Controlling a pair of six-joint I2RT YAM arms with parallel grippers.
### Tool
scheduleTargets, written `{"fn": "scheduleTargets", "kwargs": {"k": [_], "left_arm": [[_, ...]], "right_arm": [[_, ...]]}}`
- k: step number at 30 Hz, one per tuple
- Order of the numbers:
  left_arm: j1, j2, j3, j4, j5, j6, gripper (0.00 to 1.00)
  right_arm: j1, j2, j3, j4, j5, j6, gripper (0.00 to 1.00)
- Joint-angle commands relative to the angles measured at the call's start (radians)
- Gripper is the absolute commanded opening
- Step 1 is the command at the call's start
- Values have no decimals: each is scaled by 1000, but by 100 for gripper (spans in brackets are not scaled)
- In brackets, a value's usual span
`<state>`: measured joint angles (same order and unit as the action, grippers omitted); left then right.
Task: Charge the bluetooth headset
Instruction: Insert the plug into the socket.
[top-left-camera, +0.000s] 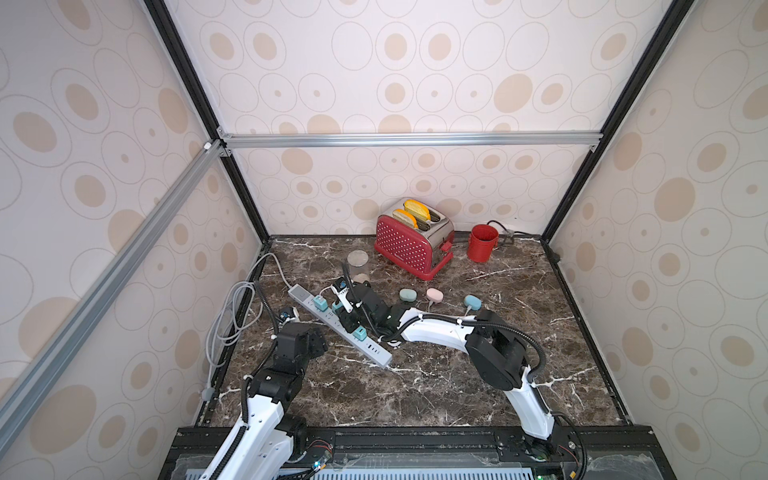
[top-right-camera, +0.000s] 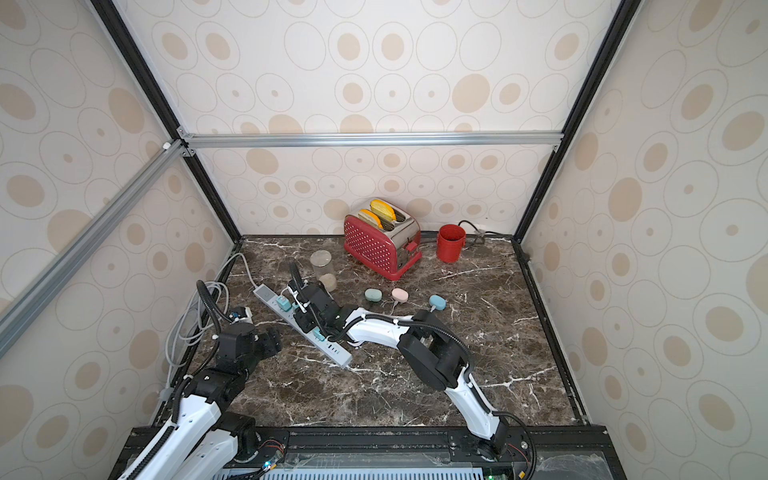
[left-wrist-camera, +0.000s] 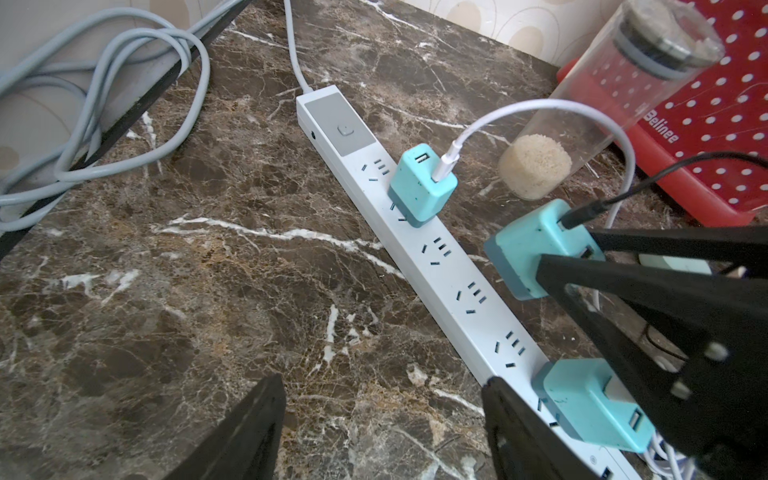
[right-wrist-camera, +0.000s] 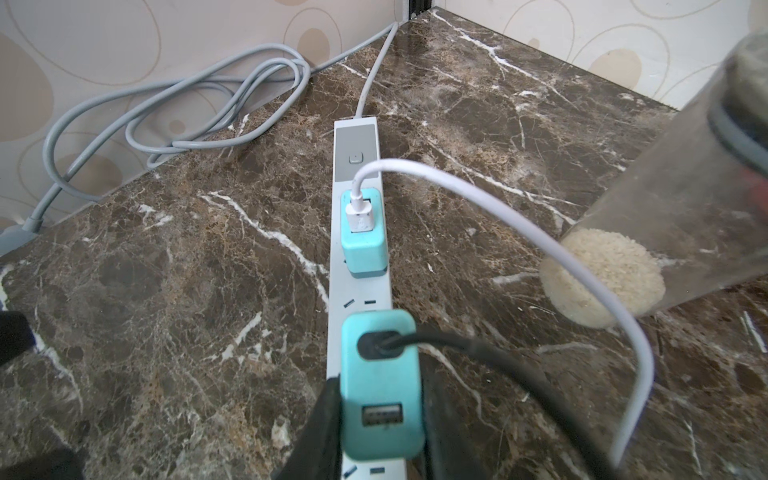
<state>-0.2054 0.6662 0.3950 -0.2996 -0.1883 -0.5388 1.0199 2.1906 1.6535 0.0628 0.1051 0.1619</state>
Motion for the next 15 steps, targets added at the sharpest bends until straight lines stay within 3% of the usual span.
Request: {"fn": "scheduleTargets", "kwargs": {"k": [1, 15], "left_arm": [[6, -16, -5, 14, -5, -21, 76], [5, -20, -10, 22, 2, -21, 77]], "right_arm": [[5, 39, 9, -21, -3, 24, 0], [5, 78, 40, -79, 3, 40, 0]]}}
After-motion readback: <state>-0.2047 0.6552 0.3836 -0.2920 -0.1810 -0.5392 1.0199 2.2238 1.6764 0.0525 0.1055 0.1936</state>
